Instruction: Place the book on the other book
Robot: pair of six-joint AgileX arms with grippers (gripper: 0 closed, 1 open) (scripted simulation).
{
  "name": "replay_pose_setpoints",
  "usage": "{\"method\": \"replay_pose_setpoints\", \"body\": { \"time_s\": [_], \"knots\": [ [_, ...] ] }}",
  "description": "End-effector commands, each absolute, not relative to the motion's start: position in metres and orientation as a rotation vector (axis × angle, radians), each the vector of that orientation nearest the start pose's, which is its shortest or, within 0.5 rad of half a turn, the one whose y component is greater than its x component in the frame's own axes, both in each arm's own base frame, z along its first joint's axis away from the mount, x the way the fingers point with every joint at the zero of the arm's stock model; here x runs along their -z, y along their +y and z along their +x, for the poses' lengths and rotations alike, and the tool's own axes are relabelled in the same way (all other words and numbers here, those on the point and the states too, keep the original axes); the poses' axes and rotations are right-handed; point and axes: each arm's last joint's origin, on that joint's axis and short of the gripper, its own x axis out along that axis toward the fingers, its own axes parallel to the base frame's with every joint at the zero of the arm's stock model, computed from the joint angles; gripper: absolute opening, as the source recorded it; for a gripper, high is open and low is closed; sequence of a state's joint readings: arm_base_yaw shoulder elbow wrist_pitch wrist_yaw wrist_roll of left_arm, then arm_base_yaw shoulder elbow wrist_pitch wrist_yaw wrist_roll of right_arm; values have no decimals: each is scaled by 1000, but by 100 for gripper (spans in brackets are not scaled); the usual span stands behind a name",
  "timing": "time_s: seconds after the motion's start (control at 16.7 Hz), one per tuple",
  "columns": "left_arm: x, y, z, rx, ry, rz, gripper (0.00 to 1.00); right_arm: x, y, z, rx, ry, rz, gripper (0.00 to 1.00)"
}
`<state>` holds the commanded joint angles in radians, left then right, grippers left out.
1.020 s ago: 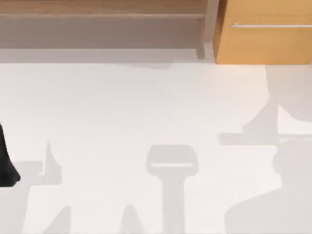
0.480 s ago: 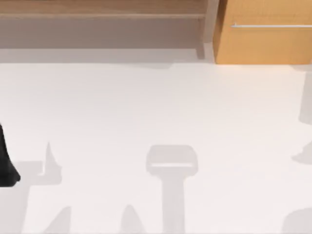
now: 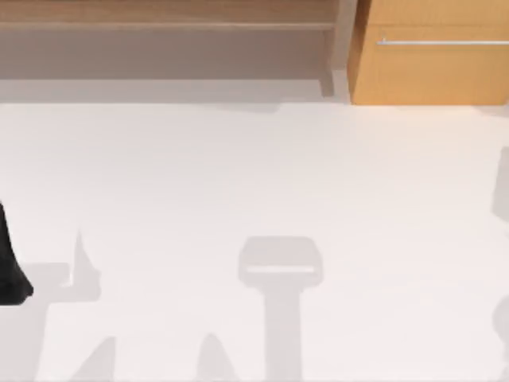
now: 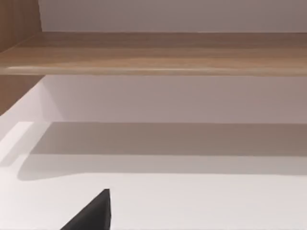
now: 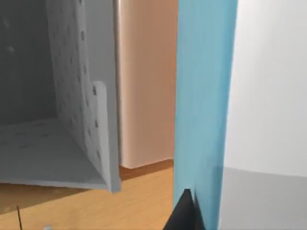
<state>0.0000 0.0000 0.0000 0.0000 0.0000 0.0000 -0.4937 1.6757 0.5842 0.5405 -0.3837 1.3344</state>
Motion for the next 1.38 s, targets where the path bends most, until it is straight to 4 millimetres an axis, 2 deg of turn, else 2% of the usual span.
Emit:
{"method": "replay_pose_setpoints", "body": {
  "time_s": [0.84, 1.38],
  "knots": [
    [-160, -1, 106, 0, 0, 0, 100, -116, -130, 276, 428, 391, 1530, 0],
    [-160, -1, 106, 0, 0, 0, 100, -116, -130, 276, 428, 391, 1530, 68]
  ]
}}
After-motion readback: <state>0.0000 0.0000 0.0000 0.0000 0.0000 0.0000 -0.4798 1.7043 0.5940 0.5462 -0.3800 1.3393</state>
